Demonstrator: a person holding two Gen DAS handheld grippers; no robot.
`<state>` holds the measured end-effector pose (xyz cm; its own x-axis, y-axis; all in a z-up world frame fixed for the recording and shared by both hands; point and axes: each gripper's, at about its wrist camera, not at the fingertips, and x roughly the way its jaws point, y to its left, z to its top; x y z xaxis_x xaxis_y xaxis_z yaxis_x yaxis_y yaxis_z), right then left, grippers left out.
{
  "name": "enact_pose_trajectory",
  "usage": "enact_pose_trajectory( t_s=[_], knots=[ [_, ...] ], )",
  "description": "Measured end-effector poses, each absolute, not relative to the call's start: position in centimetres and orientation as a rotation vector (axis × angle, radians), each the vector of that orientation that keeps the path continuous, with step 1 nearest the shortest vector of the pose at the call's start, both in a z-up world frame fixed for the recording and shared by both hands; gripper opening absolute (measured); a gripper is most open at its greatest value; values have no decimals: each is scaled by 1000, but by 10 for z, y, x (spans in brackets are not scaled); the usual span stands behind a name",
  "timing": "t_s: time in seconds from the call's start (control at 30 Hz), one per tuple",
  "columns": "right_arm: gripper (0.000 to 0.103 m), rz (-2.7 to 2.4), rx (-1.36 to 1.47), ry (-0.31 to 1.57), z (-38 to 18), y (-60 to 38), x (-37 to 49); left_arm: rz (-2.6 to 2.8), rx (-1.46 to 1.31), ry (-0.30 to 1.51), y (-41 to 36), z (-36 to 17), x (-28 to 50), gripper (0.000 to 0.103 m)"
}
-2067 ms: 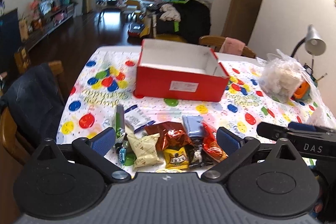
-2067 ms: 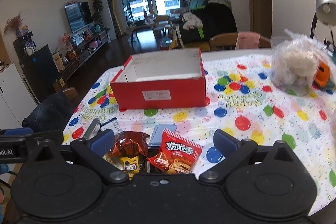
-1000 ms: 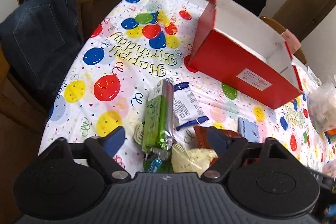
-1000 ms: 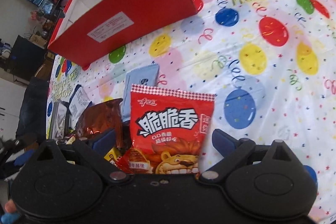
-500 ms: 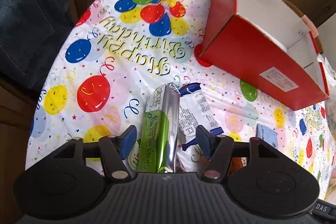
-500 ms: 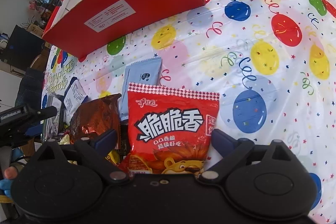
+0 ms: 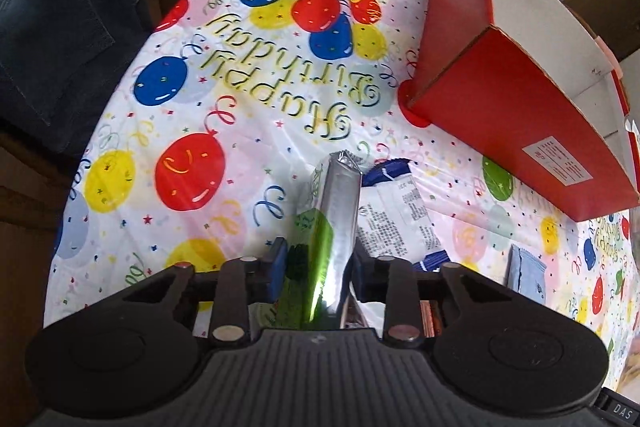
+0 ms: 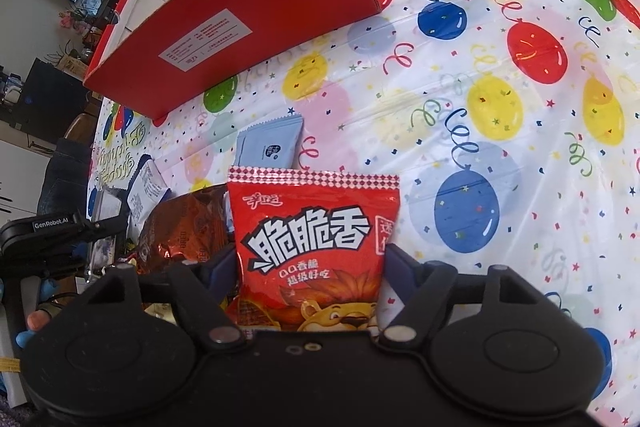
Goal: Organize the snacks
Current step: 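Grasp the green-and-silver stick snack with the left gripper while the right grasps the red chip bag, then carry both held snacks over the red box and lower them inside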
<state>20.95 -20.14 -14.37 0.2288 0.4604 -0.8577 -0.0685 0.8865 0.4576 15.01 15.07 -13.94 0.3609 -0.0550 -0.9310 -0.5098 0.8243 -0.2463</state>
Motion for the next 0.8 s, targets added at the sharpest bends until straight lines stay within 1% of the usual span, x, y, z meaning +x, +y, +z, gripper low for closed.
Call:
enact_pose_trajectory(
  t_s=[0.07, 0.17, 0.5, 0.8],
  knots=[
    [71, 379, 358, 1287, -142, -203, 209, 322, -565, 1174, 154, -140, 146, 21],
    [70, 385, 355, 1277, -140, -203, 208, 332, -580, 1159, 159, -140, 140, 19],
    [70, 383, 378, 1231, -124, -214, 201, 325, -621, 1109, 165, -130, 115, 19],
    [70, 397, 376, 1167, -95, -219, 195, 300, -614, 1049, 161, -99, 94, 19]
  ],
)
